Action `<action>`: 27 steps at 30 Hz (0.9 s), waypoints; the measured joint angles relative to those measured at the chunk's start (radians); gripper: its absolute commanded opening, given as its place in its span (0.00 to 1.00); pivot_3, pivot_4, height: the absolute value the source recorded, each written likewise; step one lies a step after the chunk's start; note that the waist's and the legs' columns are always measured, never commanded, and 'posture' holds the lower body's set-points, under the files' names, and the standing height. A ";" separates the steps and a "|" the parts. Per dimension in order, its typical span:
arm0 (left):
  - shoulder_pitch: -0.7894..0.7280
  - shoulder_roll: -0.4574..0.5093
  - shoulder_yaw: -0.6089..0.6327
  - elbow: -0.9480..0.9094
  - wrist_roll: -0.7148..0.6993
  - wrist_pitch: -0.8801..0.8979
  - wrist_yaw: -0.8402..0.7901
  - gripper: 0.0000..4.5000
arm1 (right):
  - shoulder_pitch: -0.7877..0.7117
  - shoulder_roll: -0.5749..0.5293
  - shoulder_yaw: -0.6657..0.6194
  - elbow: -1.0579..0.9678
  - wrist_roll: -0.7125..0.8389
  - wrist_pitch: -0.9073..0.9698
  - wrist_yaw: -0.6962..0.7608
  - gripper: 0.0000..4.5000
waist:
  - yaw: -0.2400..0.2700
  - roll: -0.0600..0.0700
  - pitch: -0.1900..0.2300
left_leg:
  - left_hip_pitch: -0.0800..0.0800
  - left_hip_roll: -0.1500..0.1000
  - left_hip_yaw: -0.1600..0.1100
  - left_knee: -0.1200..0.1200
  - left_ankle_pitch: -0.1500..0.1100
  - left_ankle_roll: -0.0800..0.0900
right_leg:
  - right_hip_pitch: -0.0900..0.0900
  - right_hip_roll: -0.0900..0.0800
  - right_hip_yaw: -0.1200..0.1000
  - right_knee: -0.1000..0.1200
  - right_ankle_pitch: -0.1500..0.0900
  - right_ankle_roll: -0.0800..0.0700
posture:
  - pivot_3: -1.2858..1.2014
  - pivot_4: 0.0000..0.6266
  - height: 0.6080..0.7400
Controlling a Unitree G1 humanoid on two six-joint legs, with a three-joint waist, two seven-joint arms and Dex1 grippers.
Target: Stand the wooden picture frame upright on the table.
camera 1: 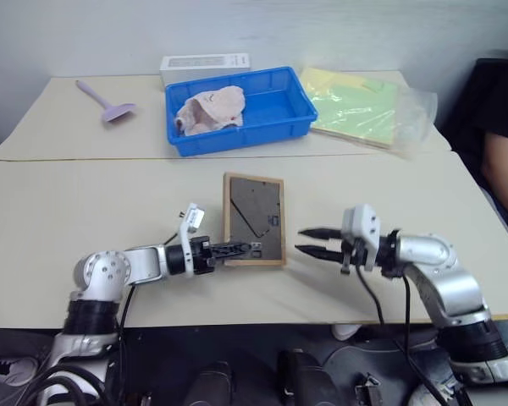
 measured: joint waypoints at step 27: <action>0.051 -0.008 -0.019 -0.028 0.210 -0.184 -0.239 0.28 | -0.124 0.056 0.116 -0.044 0.058 0.075 0.081 0.86 | -0.005 0.000 0.000 | -0.002 0.001 -0.001 -0.002 -0.001 0.002 | -0.002 0.000 0.000 -0.002 0.000 -0.001 | 0.52 0.24 1.00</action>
